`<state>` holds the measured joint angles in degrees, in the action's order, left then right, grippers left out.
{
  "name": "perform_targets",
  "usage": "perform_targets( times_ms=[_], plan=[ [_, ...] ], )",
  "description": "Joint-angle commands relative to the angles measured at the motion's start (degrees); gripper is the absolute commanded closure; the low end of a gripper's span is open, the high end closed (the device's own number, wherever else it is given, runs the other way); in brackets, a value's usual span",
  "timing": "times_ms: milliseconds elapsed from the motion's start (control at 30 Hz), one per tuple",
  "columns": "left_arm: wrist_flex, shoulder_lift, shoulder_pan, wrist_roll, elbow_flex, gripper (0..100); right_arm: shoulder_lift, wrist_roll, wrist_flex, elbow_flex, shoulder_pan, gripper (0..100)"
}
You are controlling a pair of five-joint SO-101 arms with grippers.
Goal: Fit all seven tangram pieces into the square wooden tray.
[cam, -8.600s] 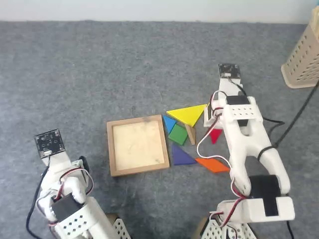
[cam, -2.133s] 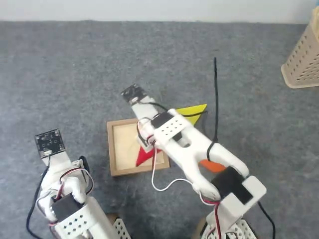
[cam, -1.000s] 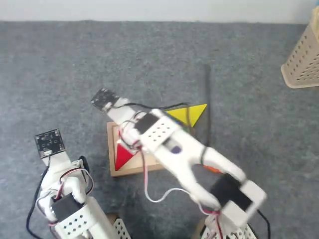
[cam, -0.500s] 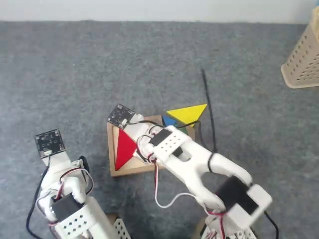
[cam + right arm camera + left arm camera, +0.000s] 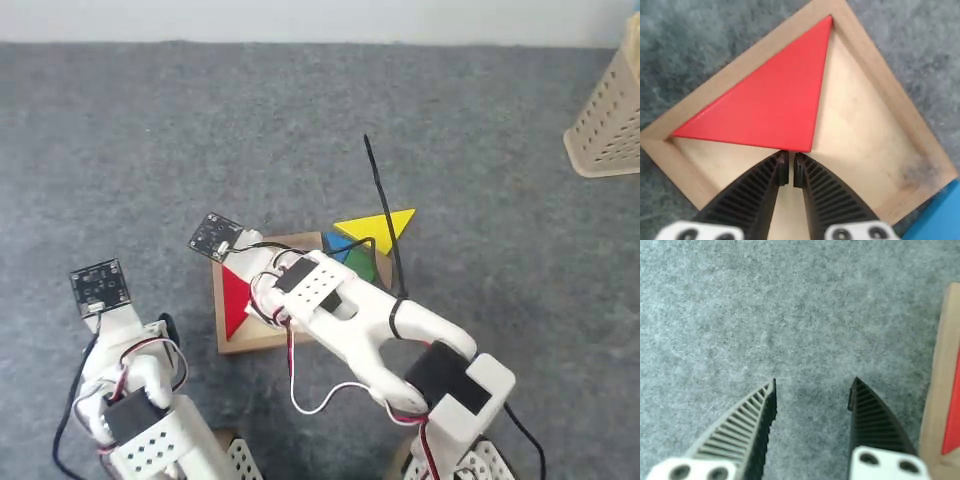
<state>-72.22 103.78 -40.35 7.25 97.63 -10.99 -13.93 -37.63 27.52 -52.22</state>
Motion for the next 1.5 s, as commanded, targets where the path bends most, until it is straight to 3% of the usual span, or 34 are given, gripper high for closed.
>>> perform_targets(
  times_ms=[0, 233, 1067, 1467],
  plan=[
    [-0.18, 0.62, 0.18, -0.53, -1.10, 77, -0.40, -0.18, -1.71, -2.55, -0.13, 95.6],
    [-0.18, 0.62, 0.18, -0.53, -1.10, 77, -0.31, 10.90, -7.60, -3.16, 9.45, 95.6],
    [-0.18, 0.62, 0.18, -0.53, -1.10, 77, 0.66, 11.52, -17.45, -2.55, 27.91, 96.1],
    [-0.18, 0.62, 0.18, -0.53, -1.10, 77, 29.49, 9.23, -13.49, 11.25, 26.24, 95.5]
  ],
)
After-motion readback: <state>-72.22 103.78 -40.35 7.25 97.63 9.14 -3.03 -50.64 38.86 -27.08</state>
